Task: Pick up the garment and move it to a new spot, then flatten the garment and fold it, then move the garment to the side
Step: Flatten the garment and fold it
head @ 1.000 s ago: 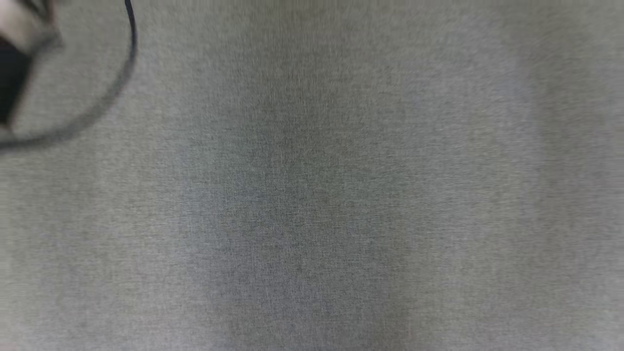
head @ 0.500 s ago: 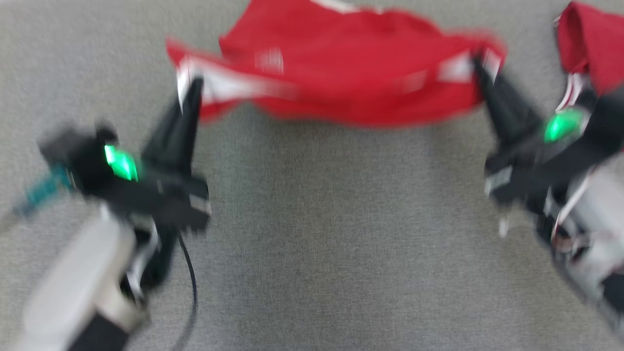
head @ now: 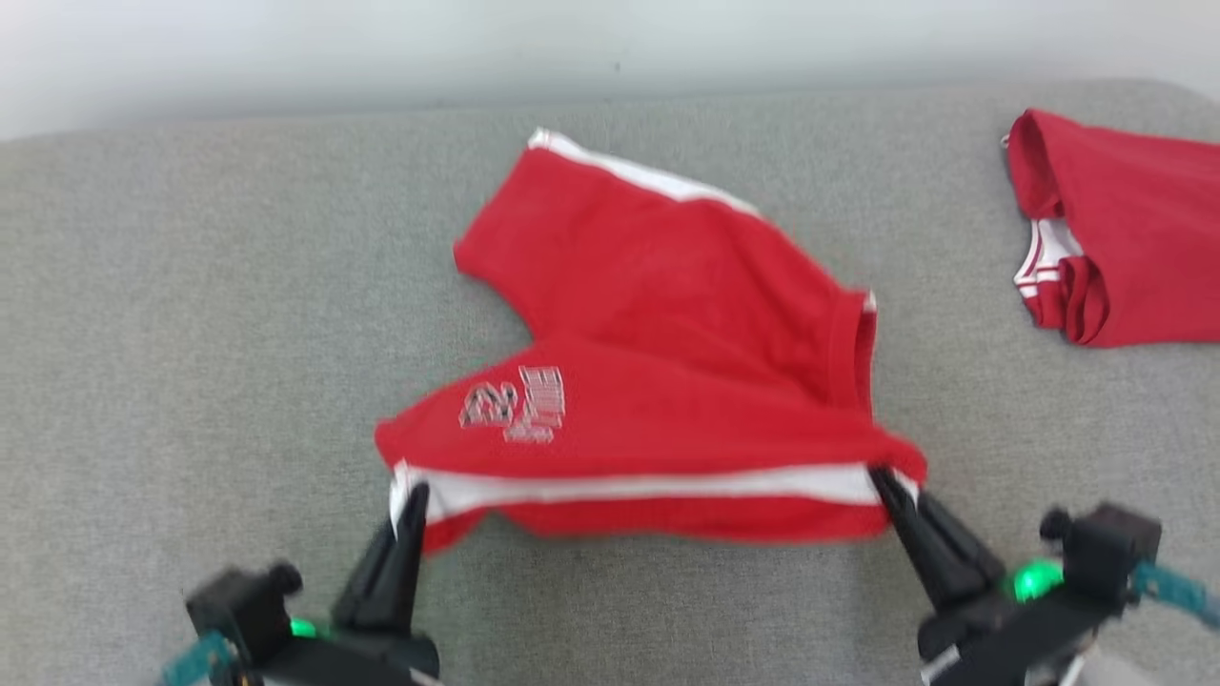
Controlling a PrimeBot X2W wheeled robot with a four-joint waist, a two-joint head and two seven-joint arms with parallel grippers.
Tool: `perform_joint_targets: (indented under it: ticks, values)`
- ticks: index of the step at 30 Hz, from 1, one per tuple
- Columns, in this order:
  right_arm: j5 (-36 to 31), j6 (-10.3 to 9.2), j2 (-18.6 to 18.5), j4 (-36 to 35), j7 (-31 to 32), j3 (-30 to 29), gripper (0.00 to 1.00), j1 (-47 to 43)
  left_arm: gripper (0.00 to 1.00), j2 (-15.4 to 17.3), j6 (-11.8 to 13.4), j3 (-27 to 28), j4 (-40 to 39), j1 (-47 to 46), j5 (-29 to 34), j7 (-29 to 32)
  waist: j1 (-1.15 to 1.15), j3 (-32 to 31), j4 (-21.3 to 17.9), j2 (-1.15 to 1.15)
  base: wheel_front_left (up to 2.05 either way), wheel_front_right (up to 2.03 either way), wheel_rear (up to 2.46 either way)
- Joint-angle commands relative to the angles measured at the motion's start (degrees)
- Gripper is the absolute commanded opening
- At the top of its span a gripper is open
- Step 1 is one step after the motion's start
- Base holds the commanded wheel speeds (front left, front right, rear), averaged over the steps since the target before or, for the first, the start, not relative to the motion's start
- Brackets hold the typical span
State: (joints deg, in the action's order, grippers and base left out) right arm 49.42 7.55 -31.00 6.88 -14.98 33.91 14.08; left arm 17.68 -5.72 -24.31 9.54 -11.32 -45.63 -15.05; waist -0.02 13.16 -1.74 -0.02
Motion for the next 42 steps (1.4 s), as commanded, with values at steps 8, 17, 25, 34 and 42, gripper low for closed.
perform_joint_targets:
  ticks: [8,17,25,34,42]
  values:
    - [-1.4,-0.15,1.7,-1.6,-0.3,-1.1,0.0,-13.3,0.0,-3.6,-1.5,3.4,2.5,9.1,3.5,-0.2,0.02,-4.8,0.8,0.02,0.0,0.0,0.0]
    - [-3.2,-0.16,3.3,-3.8,-0.2,-0.7,0.0,-21.0,0.0,-3.2,-1.7,5.7,1.2,13.6,6.0,-0.2,0.02,-6.5,1.0,0.02,0.0,0.0,0.0]
    - [-3.4,-0.16,5.1,-5.5,-0.3,-3.3,0.0,-16.6,0.0,0.9,-1.8,2.9,-1.8,6.1,8.7,0.6,0.02,-5.0,-0.7,0.02,0.0,0.0,0.0]
    - [-0.9,-0.15,7.7,-3.8,-0.3,-3.5,0.0,-2.4,0.0,9.1,-1.7,-3.6,1.7,-18.0,3.9,10.1,0.02,2.4,-7.9,0.02,0.0,0.0,0.0]
    - [-0.9,-0.15,12.5,2.9,-0.2,-3.9,0.0,8.7,0.0,13.0,-1.7,-10.4,12.3,-32.7,0.6,14.9,0.02,8.4,-13.0,0.02,0.0,0.0,0.0]
